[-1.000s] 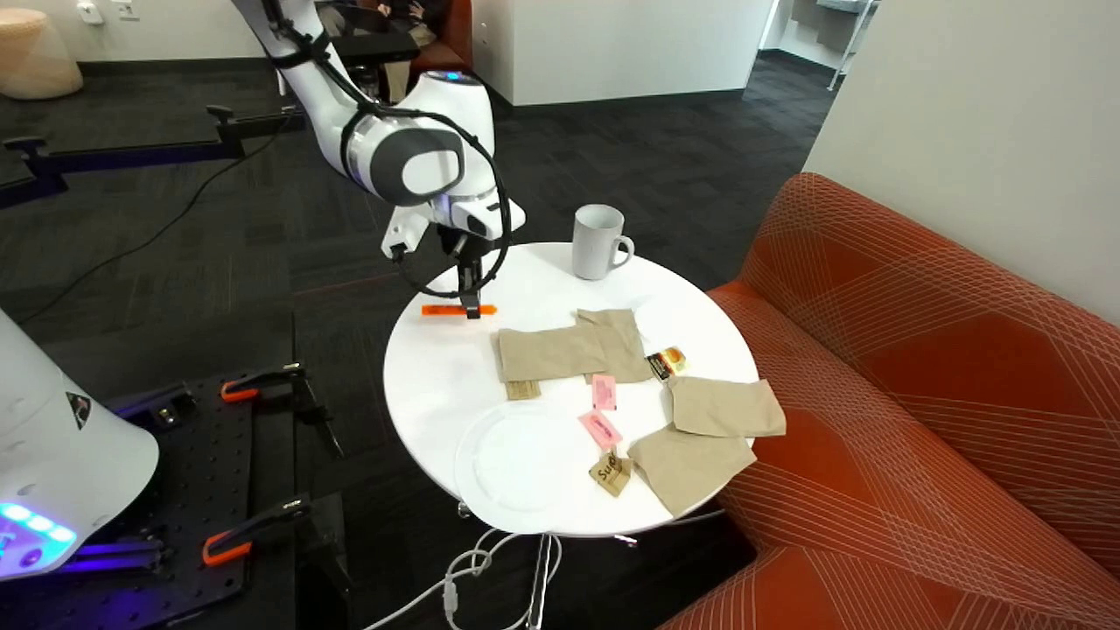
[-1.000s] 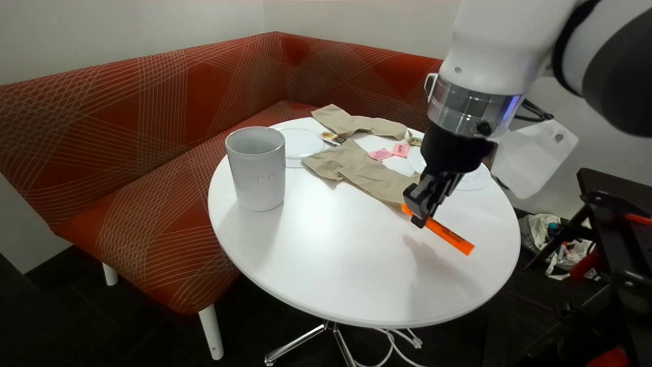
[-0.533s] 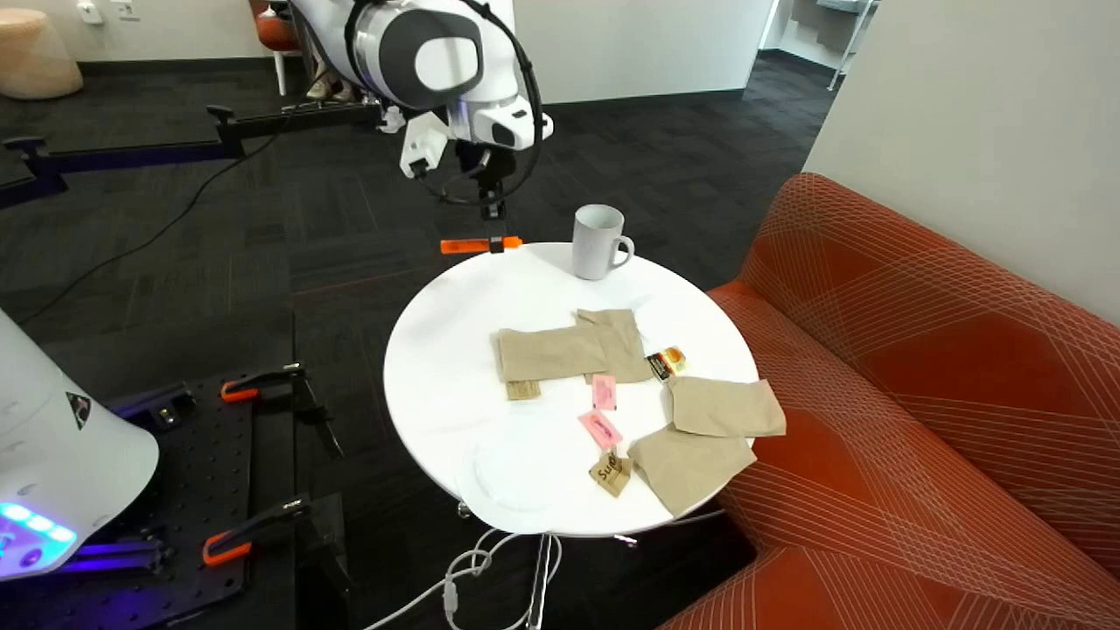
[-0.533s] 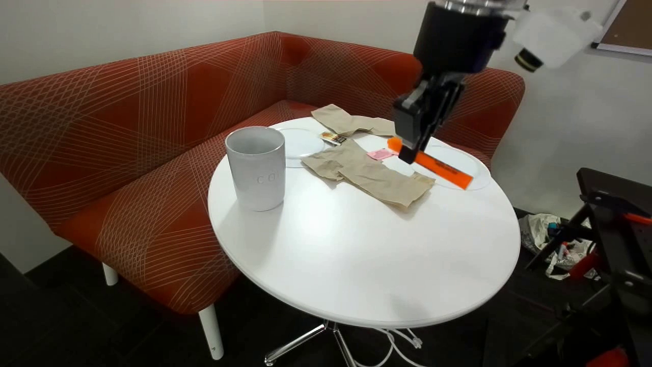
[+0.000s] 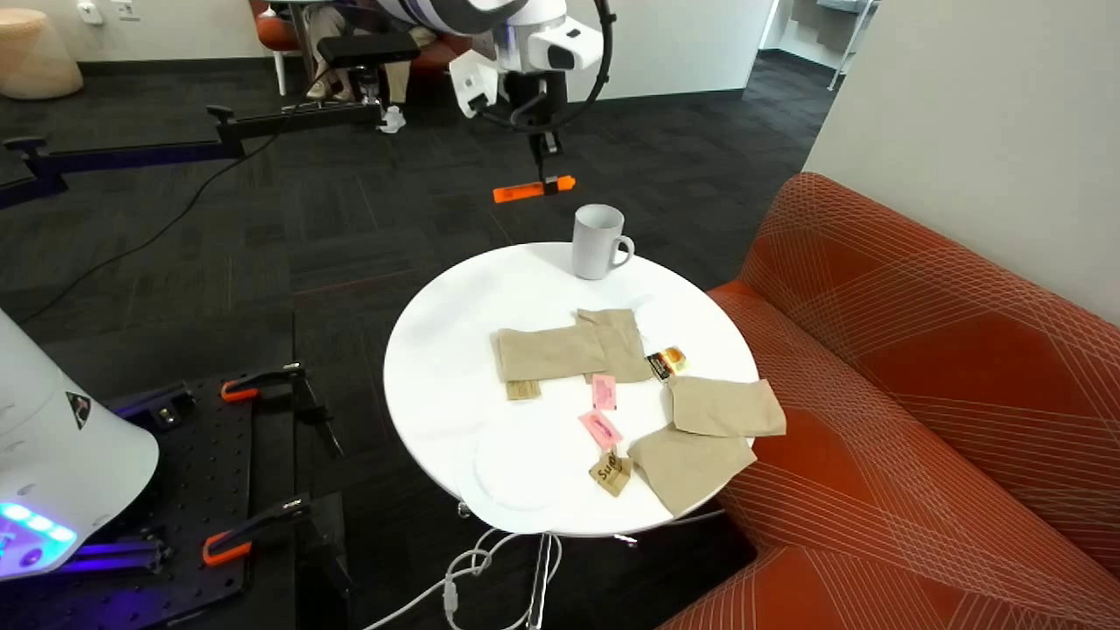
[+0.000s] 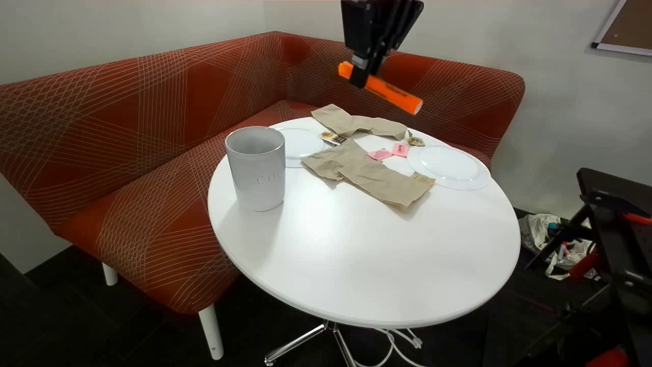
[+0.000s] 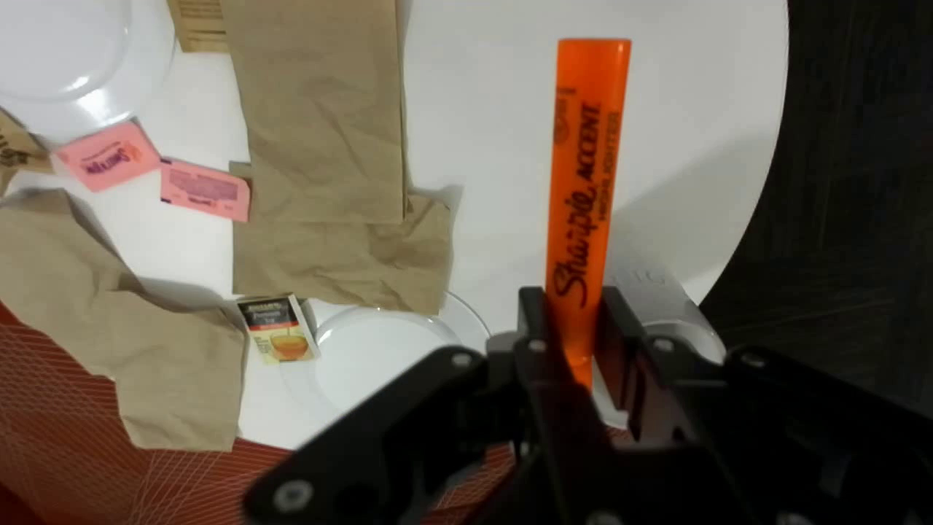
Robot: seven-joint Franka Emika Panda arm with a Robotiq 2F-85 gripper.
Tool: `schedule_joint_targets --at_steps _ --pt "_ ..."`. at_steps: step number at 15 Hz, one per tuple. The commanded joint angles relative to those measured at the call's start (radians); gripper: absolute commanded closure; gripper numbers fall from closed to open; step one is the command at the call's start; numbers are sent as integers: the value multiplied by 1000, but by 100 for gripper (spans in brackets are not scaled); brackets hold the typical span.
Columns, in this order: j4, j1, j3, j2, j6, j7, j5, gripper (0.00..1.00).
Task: Pick the marker on the table and put it in the cup
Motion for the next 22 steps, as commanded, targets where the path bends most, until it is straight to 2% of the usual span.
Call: schedule_joint_targets --at_steps 1,2,3,4,13,14,18,22 --pt "152 -19 17 65 -99 -46 -26 95" --pt "186 -17 15 79 -120 -49 -35 95" --pt "98 -17 16 35 -61 -25 -19 95" --pt "116 -17 16 43 -67 -28 -19 81" --pt "108 -16 16 45 -67 -28 -19 81" --pt "109 -41 36 57 -37 -118 48 95" --pt "123 -113 105 94 26 -406 279 95" --pt "140 -167 159 121 37 -637 414 95"
